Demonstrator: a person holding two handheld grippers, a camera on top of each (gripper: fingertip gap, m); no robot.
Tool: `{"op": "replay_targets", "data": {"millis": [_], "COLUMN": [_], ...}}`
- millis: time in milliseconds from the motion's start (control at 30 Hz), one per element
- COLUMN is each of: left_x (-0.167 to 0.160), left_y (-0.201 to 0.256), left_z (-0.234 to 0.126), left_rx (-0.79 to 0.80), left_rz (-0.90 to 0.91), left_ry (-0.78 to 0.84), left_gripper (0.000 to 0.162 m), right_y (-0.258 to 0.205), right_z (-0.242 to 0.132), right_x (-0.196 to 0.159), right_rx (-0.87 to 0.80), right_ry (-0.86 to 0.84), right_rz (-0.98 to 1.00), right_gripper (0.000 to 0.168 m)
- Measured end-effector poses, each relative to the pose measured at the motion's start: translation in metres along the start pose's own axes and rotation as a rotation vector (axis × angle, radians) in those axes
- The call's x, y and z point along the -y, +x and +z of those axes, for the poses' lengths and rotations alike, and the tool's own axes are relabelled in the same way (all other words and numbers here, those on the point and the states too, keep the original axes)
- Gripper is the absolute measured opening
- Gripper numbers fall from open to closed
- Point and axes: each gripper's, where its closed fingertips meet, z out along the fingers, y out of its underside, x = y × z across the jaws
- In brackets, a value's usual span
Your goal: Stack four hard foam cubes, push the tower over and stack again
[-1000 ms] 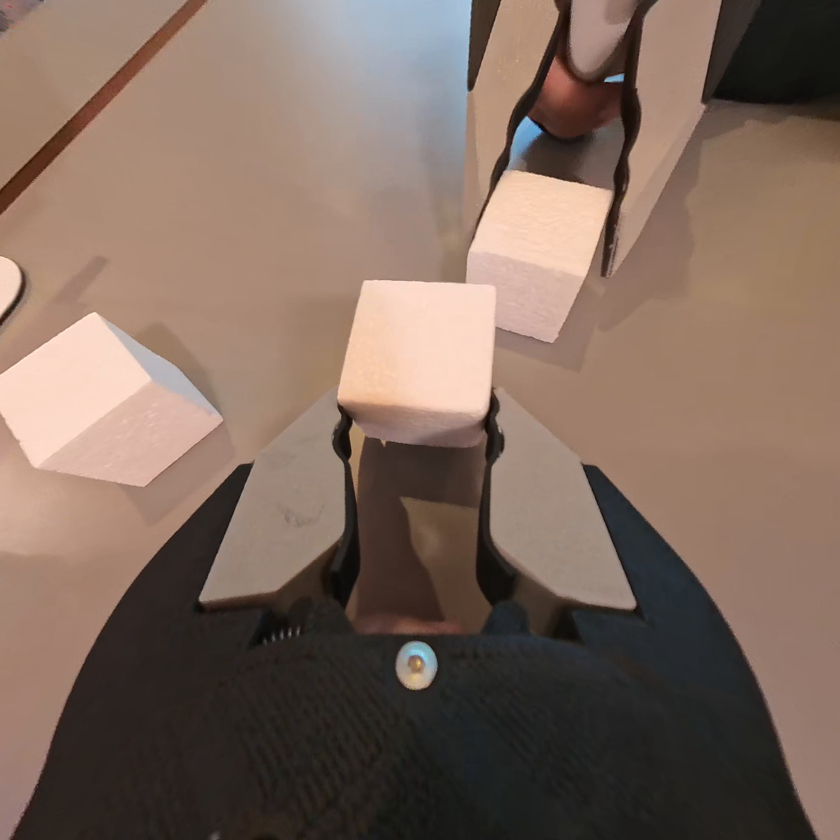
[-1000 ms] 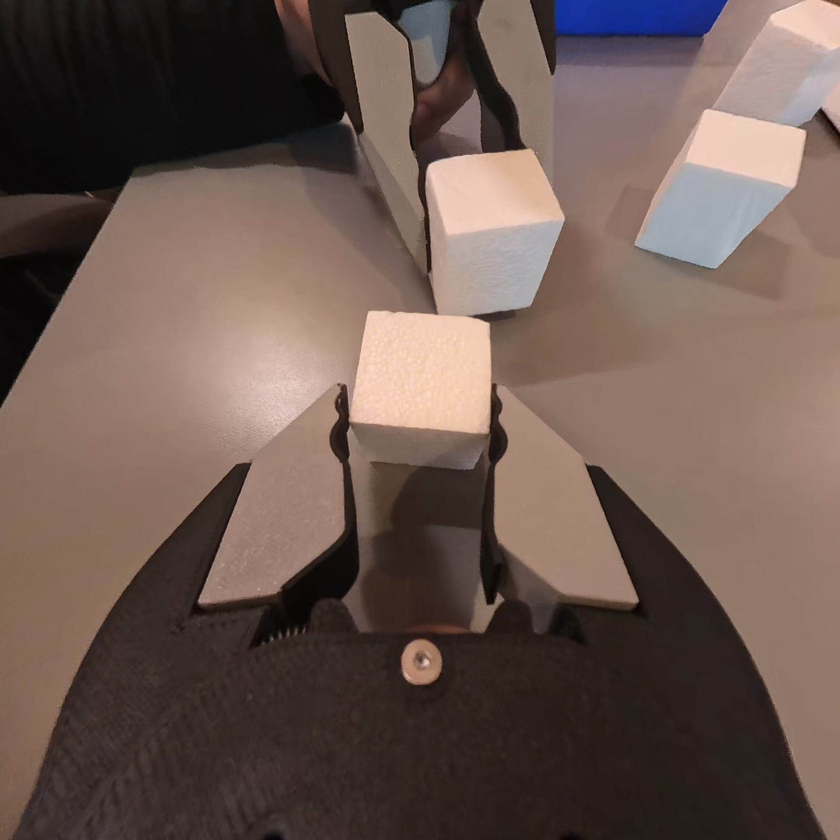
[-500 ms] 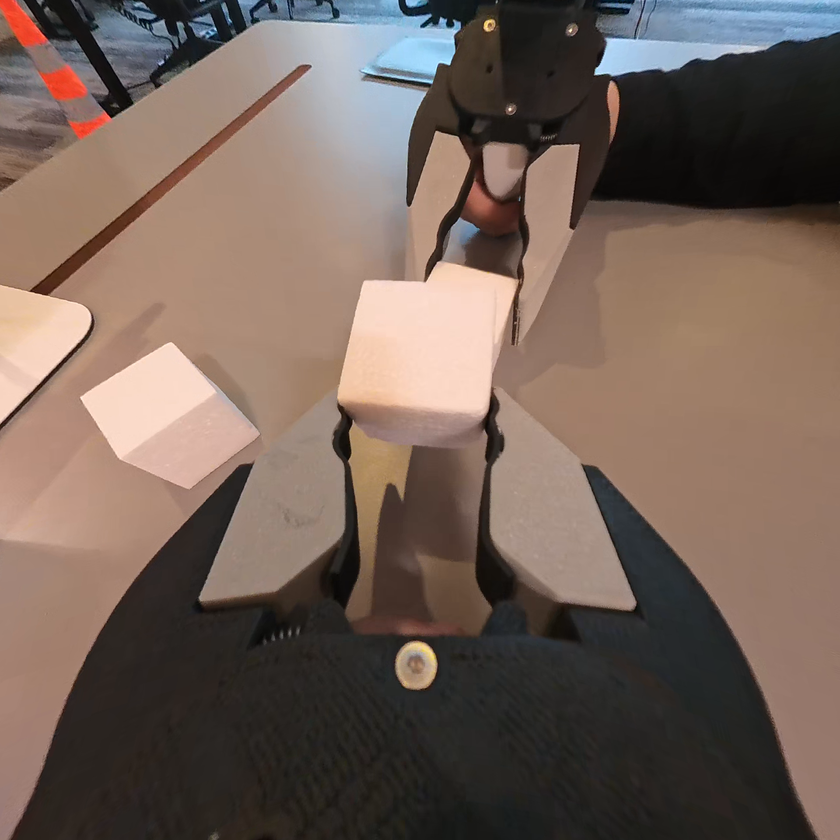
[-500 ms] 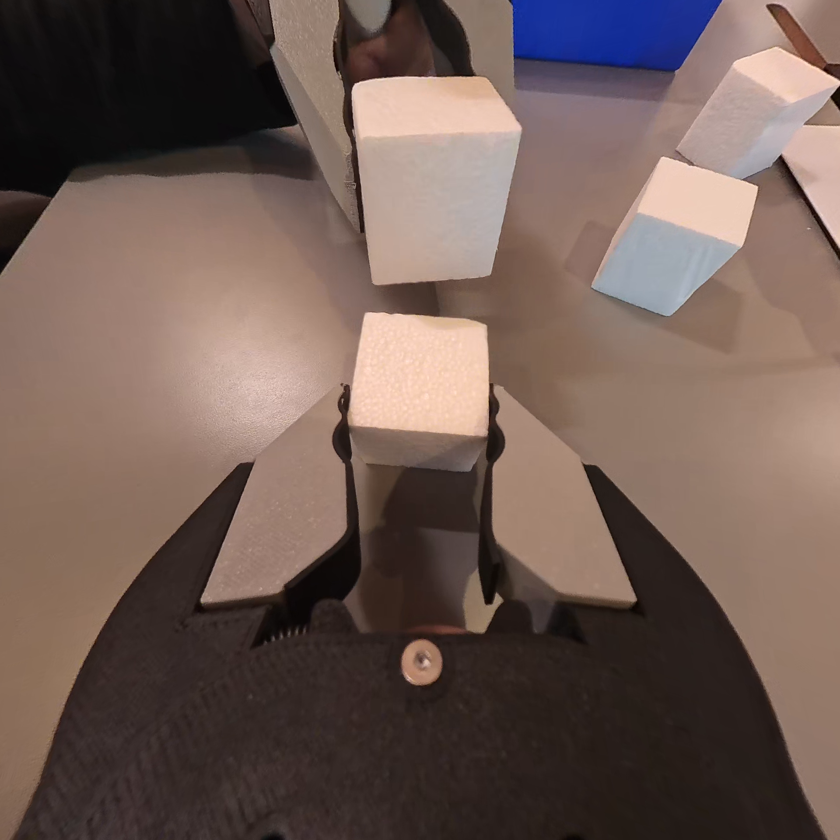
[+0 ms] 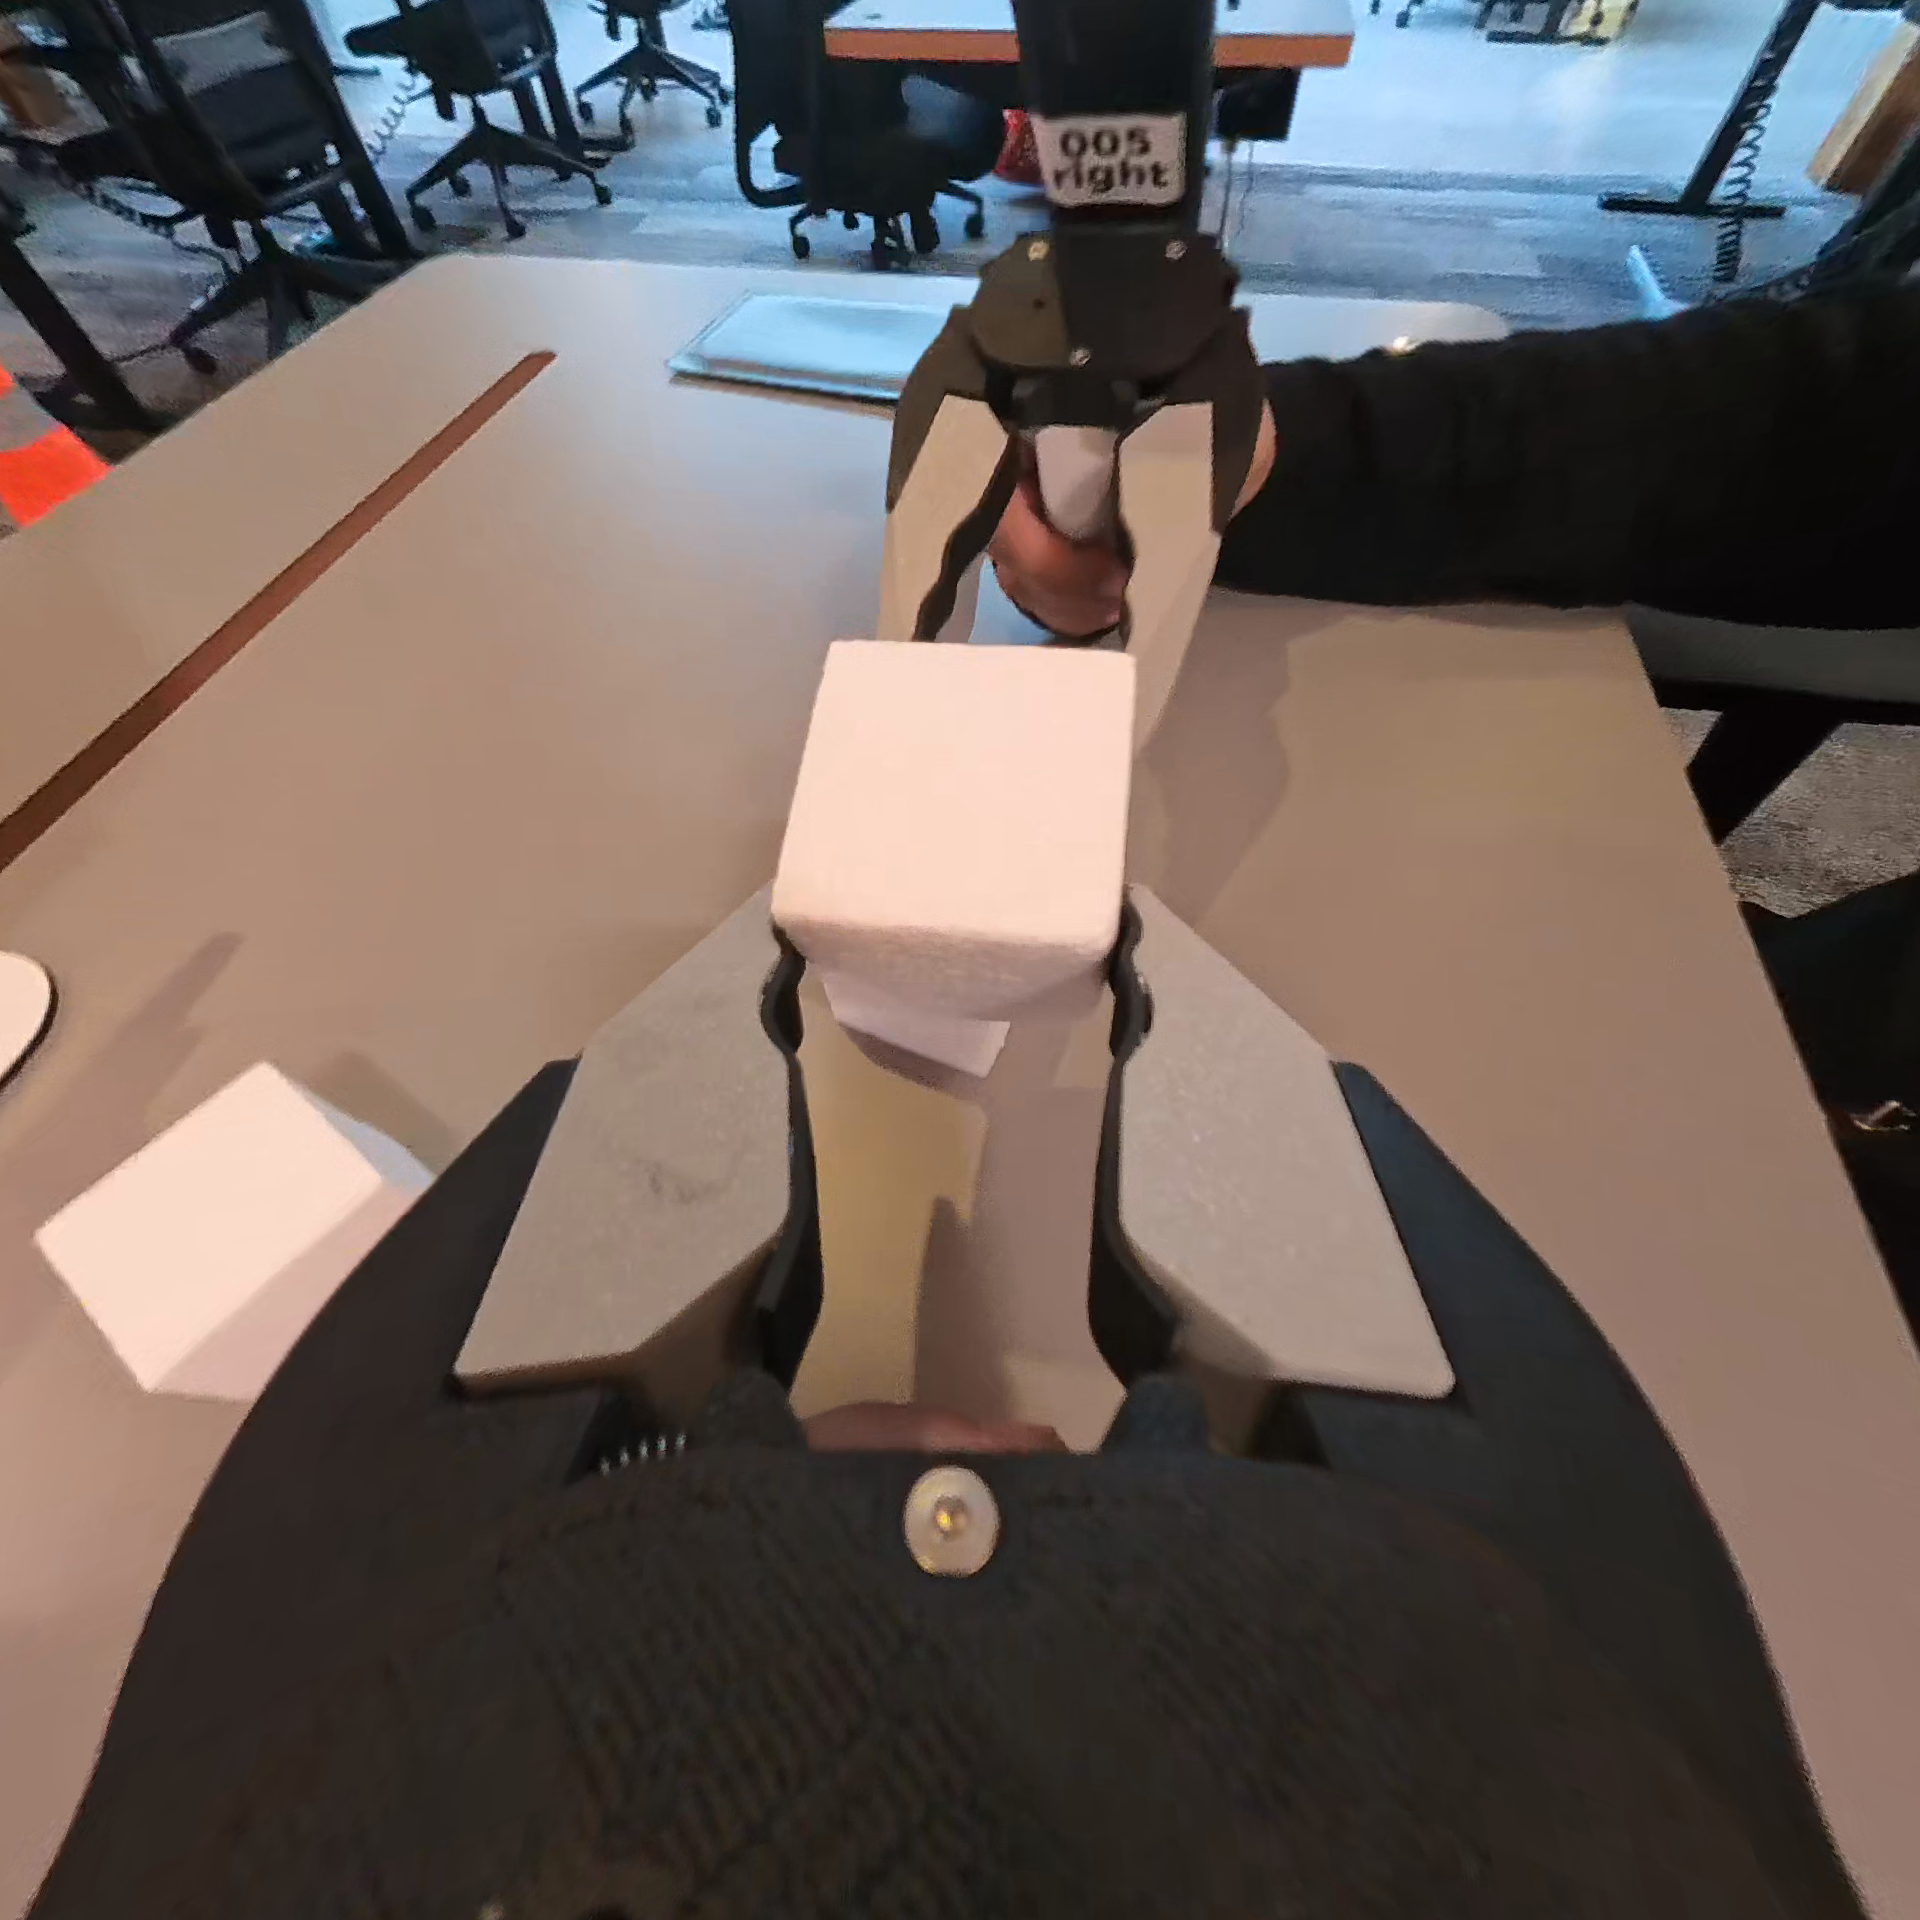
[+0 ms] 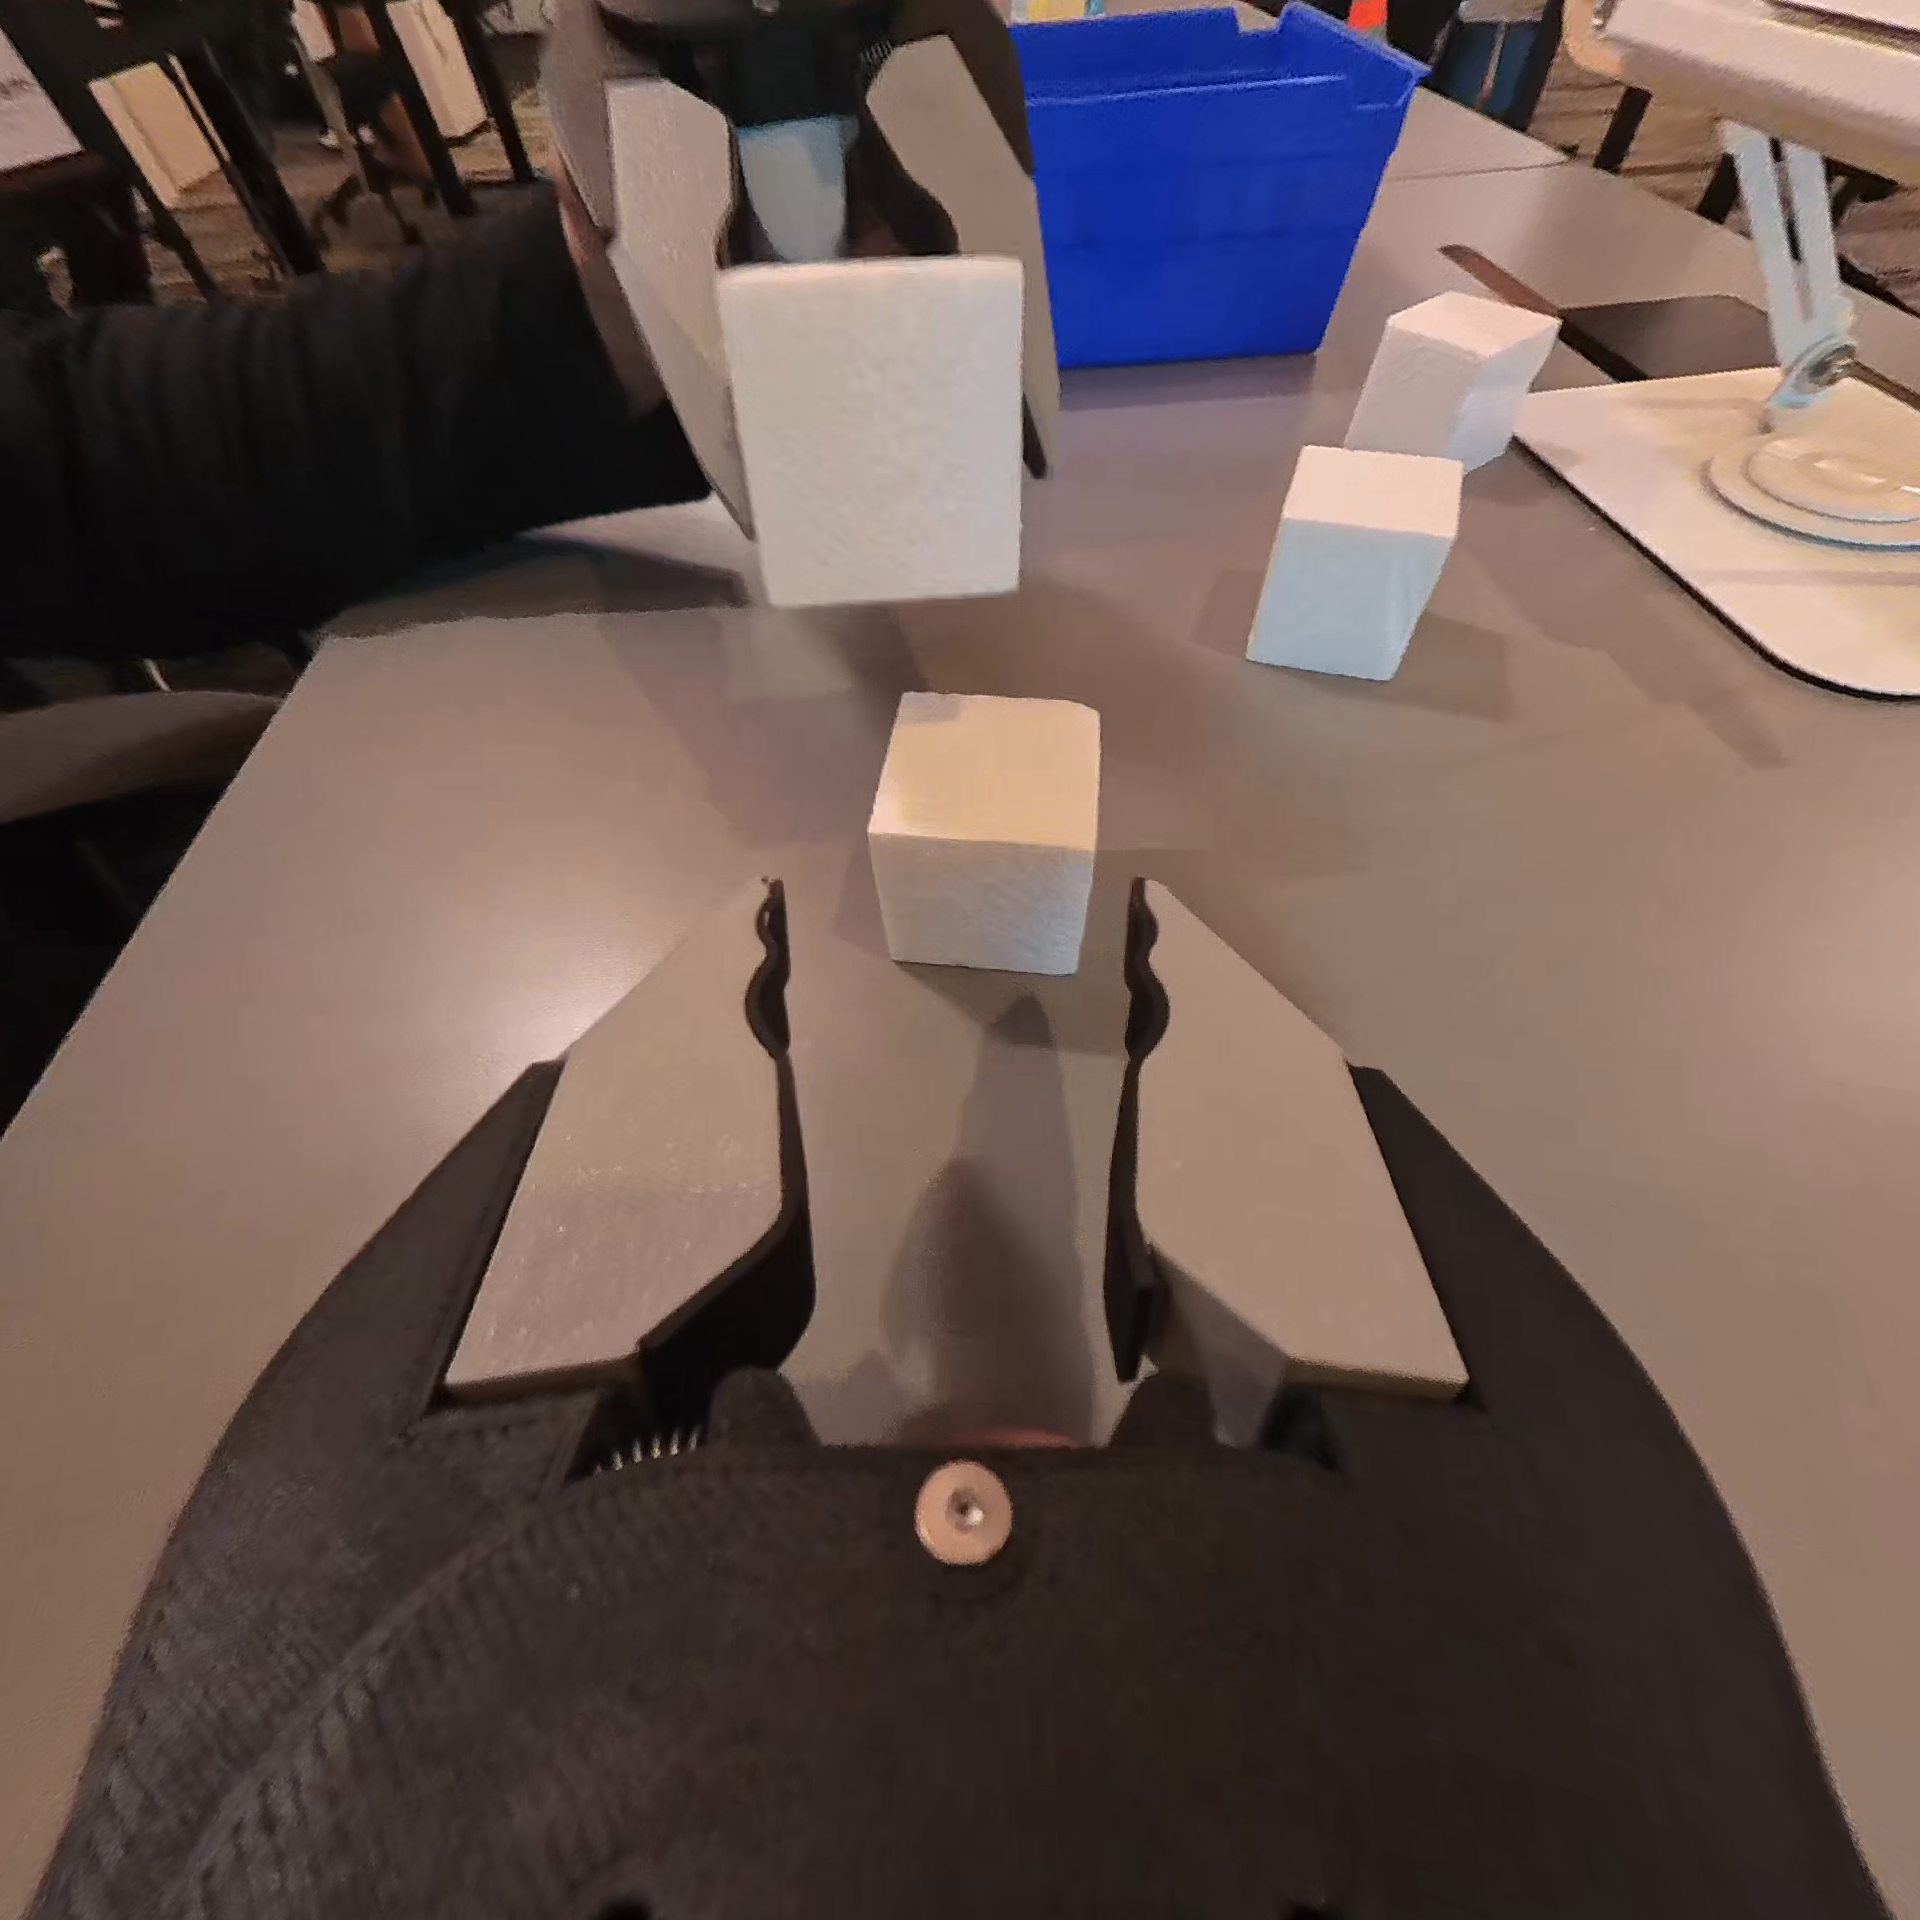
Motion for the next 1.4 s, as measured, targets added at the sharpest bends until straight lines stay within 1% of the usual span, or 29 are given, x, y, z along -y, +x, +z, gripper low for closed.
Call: {"op": "replay_targets", "data": {"millis": [67,133,200,233,333,467,600,833,1000,1400], "left_x": [0.010,0.017,0.020,0.021,0.017,-0.001,-0.004,-0.011,-0.009,-0.011], "left_y": [-0.001,-0.005,-0.007,-0.008,-0.007,-0.006,-0.005,-0.006,-0.004,-0.008], "left_z": [0.002,0.004,0.005,0.006,0.012,0.023,0.029,0.035,0.039,0.039], "left_rx": [-0.005,-0.004,-0.016,-0.017,-0.046,-0.050,-0.056,-0.037,-0.039,-0.026], "left_rz": [0.026,0.045,0.044,0.045,0.039,0.061,0.064,0.053,0.067,0.076], "left_ry": [-0.001,-0.009,-0.011,-0.006,-0.006,-0.092,-0.108,-0.130,-0.135,-0.143], "left_gripper": [0.057,0.057,0.057,0.057,0.057,0.057,0.057,0.057,0.057,0.057], "right_y": [0.002,-0.003,-0.010,-0.011,-0.006,0.002,0.007,0.006,0.006,0.005], "right_z": [0.000,0.002,0.006,0.008,0.018,0.032,0.034,0.025,0.022,0.022], "right_x": [-0.002,-0.003,-0.005,-0.008,-0.020,-0.026,-0.023,-0.021,-0.018,-0.019], "right_rx": [-0.021,-0.009,0.006,0.004,-0.035,-0.076,-0.093,-0.083,-0.073,-0.069], "right_ry": [-0.019,-0.045,-0.074,-0.094,-0.175,-0.234,-0.218,-0.190,-0.160,-0.165], "right_rz": [-0.005,-0.033,-0.076,-0.093,-0.129,-0.150,-0.151,-0.142,-0.115,-0.115], "right_gripper": [0.060,0.052,0.040,0.038,0.044,0.057,0.057,0.056,0.056,0.056]}}
